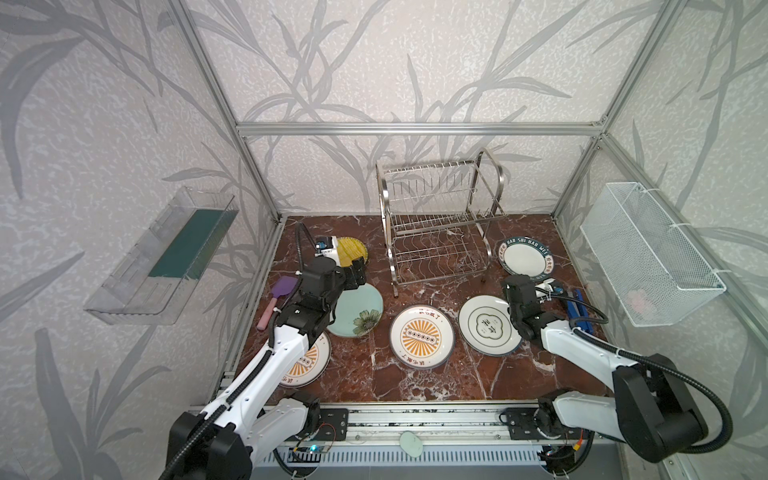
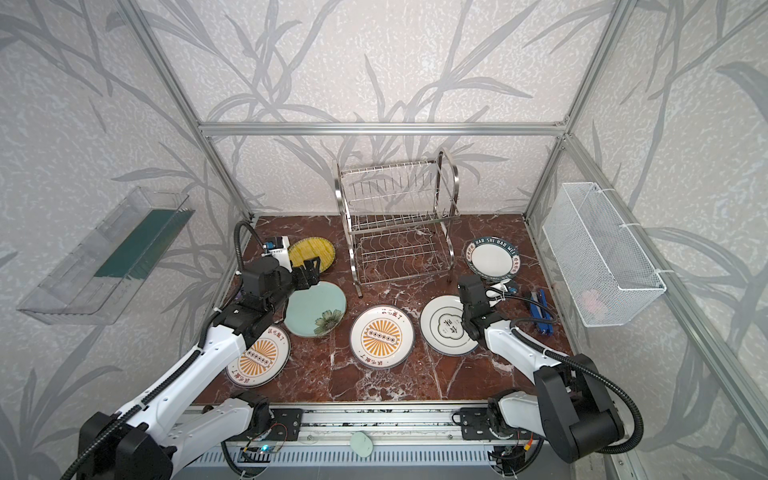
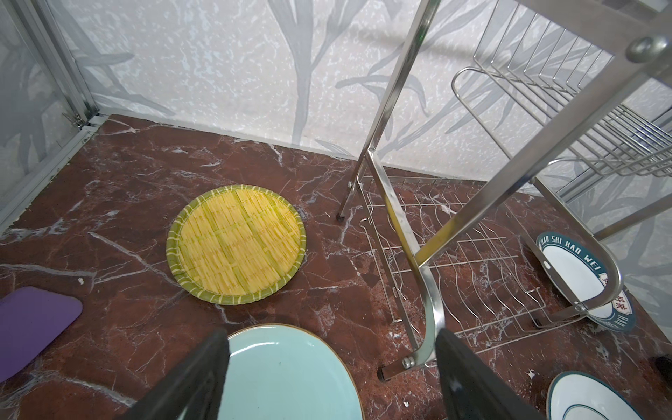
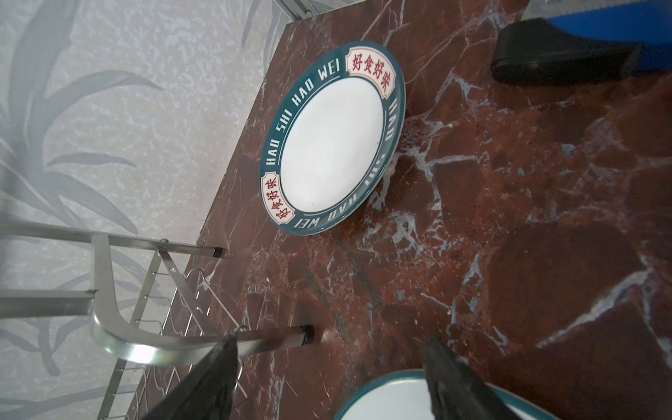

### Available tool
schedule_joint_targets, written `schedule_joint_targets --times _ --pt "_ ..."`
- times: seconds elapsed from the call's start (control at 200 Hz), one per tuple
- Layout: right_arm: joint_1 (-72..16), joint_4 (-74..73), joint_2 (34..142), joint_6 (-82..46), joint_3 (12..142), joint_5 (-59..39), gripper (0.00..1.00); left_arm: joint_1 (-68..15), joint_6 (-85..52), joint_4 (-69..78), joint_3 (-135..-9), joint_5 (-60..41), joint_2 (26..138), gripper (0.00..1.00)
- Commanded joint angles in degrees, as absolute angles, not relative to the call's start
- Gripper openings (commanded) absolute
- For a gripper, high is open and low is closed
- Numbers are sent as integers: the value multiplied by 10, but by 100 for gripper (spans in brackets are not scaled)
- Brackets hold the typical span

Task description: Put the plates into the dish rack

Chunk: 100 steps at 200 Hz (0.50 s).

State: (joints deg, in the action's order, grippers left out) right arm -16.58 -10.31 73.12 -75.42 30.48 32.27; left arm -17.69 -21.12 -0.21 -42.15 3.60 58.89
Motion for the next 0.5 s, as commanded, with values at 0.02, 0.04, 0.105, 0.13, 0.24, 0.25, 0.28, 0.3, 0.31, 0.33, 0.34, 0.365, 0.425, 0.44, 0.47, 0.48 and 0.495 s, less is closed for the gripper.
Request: schedule_joint_targets --times 0.02,0.04,0.105,0.13,0.24,0.25,0.28,0.3,0.31,0.33,0.34,0.365,0.425,0.44,0.47,0.48,0.495 --pt "-133 -128 756 -771 326 289 78 -183 -220 7 -415 52 584 86" --pt "-126 -129 760 -771 328 280 78 -184 -220 6 -415 52 584 86" --pt "-105 -139 777 -768 333 244 78 -185 -222 6 -417 50 586 86" --pt "-99 -145 784 -767 335 236 78 -185 -223 5 -417 49 586 86" --pt "-83 -160 805 -769 338 218 78 -186 -224 4 -419 47 586 86" --pt "-82 -161 807 -769 338 217 78 -186 -224 4 -419 47 585 86" --pt "-78 -164 813 -768 341 213 78 -187 -223 4 -420 46 585 86" --pt "-75 -166 817 -767 341 210 78 -187 -222 3 -420 47 585 86" --pt "-74 -167 818 -768 342 208 78 -187 -222 2 -420 46 586 86" --pt "-73 -170 822 -766 344 206 78 -187 -222 0 -421 47 585 86" --pt "-72 -172 824 -765 345 205 78 -187 -222 0 -421 47 586 86" --pt "-70 -174 828 -762 347 203 78 -188 -222 0 -422 47 586 86" --pt "-63 -181 841 -760 353 192 78 -188 -221 -6 -426 45 588 86" --pt "-60 -185 844 -759 353 188 78 -188 -221 -10 -428 43 589 86" --pt "-55 -190 851 -761 355 179 78 -189 -221 -18 -433 36 592 86" --pt "-53 -191 853 -763 355 177 78 -189 -221 -20 -434 36 593 86" --pt "-51 -193 855 -765 355 174 77 -189 -221 -24 -437 32 594 86"
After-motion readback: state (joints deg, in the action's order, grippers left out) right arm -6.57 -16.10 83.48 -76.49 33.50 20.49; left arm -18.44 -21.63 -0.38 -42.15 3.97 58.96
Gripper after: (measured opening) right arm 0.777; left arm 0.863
